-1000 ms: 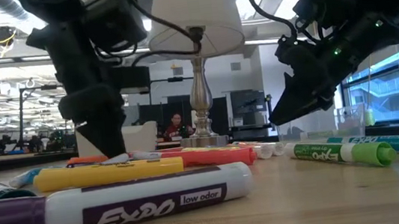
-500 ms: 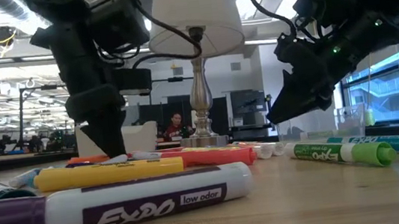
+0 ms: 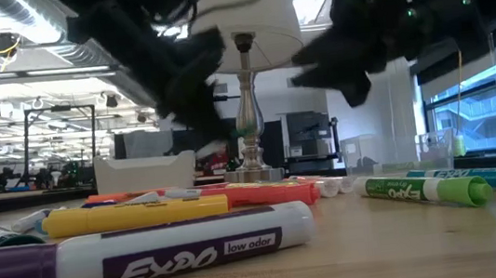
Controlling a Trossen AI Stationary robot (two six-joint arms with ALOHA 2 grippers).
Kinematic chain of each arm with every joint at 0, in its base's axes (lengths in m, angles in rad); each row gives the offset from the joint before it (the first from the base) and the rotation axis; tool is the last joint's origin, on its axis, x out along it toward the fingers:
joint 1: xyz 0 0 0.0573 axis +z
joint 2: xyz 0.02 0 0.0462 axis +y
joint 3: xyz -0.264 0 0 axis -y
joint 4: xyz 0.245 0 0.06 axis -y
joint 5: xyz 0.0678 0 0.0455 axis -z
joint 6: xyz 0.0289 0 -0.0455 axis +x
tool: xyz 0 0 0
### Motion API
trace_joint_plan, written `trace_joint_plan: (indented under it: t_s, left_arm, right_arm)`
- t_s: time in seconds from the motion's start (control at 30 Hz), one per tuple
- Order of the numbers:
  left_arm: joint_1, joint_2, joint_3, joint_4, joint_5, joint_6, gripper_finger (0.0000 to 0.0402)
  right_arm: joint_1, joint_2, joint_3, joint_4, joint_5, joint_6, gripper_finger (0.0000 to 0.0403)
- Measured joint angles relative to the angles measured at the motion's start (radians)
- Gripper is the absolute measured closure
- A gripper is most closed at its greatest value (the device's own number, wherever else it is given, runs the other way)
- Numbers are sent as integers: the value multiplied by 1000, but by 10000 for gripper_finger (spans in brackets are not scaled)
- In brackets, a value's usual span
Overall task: Pick & Place Markers
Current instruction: Put the dark green mini marker into the orange bin
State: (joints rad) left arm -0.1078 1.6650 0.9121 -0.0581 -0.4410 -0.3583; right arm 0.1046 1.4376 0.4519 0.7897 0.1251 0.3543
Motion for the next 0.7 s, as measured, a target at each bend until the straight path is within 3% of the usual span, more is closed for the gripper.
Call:
trace_joint_plan:
  t_s: [0.1,0.27,0.4,0.6,0.7]
  left_arm:
    - [-1,3,-36,277,-71,-17,362]
    - [0,39,-94,661,-67,19,365]
    - [9,43,-96,723,-21,64,362]
    - [17,43,-97,795,24,135,365]
    - [18,43,-97,820,70,175,365]
  right_arm:
    - [15,11,-6,87,101,3,196]
    - [33,42,-110,393,255,26,187]
    - [29,47,-164,556,268,2,187]
    - [7,51,-111,549,134,-59,187]
    - [18,52,-93,545,123,-126,186]
